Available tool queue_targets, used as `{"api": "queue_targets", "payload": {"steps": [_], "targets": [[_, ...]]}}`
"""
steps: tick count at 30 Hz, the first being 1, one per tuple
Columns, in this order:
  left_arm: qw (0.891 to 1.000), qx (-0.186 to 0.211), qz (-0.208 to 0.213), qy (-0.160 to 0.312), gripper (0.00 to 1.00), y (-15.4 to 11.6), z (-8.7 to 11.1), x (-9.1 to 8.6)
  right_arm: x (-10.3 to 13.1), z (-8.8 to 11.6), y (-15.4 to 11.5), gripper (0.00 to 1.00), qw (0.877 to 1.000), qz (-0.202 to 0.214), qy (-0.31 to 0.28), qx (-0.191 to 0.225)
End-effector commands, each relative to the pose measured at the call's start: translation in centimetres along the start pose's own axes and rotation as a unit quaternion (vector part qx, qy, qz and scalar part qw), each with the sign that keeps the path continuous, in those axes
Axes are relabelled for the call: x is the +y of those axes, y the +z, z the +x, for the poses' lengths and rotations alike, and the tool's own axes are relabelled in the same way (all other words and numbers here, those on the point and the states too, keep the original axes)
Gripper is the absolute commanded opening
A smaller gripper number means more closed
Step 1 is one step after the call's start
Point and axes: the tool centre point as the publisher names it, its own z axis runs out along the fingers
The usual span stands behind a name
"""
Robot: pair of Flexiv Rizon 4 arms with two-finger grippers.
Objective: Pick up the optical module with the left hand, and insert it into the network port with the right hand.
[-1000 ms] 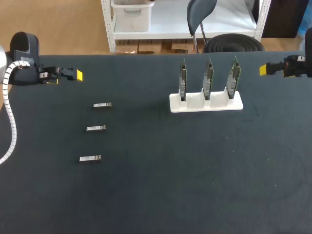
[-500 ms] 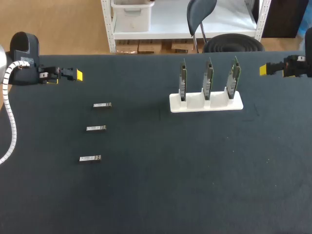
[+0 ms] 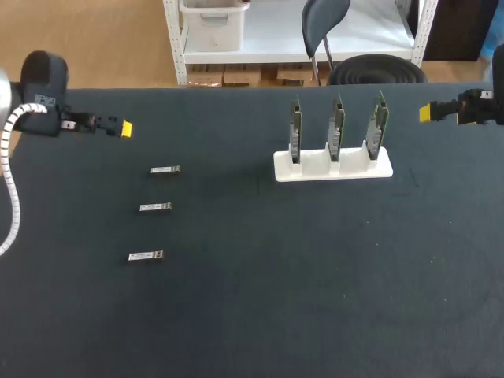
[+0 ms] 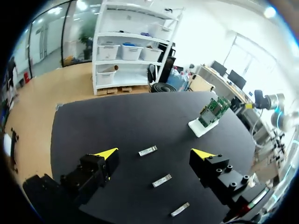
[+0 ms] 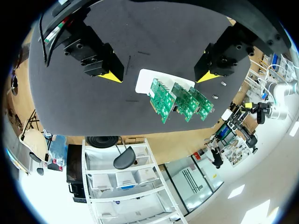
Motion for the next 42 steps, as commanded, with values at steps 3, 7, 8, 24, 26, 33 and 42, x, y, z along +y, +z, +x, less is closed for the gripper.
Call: {"api": "queue_targets", "payload": {"steps": [3,7,8,24,26,33,42], "targets": [[0.985,0.096,0.049,0.132,1.00,2.9,-1.0,1.7,0.0,0.0,0.0,1.00,1.000,0.000,0.000,0.000],[0.968,0.150,0.055,0.196,1.00,4.7,-0.9,2.4,0.0,0.0,0.0,1.00,1.000,0.000,0.000,0.000],[0.964,0.154,0.055,0.209,1.00,5.0,-1.0,2.5,0.0,0.0,0.0,1.00,1.000,0.000,0.000,0.000],[0.884,0.254,0.091,0.381,1.00,9.6,1.8,3.4,0.0,0.0,0.0,1.00,1.000,0.000,0.000,0.000],[0.879,0.264,0.094,0.385,1.00,9.9,2.1,3.5,0.0,0.0,0.0,1.00,1.000,0.000,0.000,0.000],[0.861,0.281,0.091,0.414,1.00,10.9,3.0,3.6,0.0,0.0,0.0,1.00,1.000,0.000,0.000,0.000],[0.847,0.292,0.084,0.437,1.00,12.2,4.7,3.1,0.0,0.0,0.0,1.00,1.000,0.000,0.000,0.000]]}}
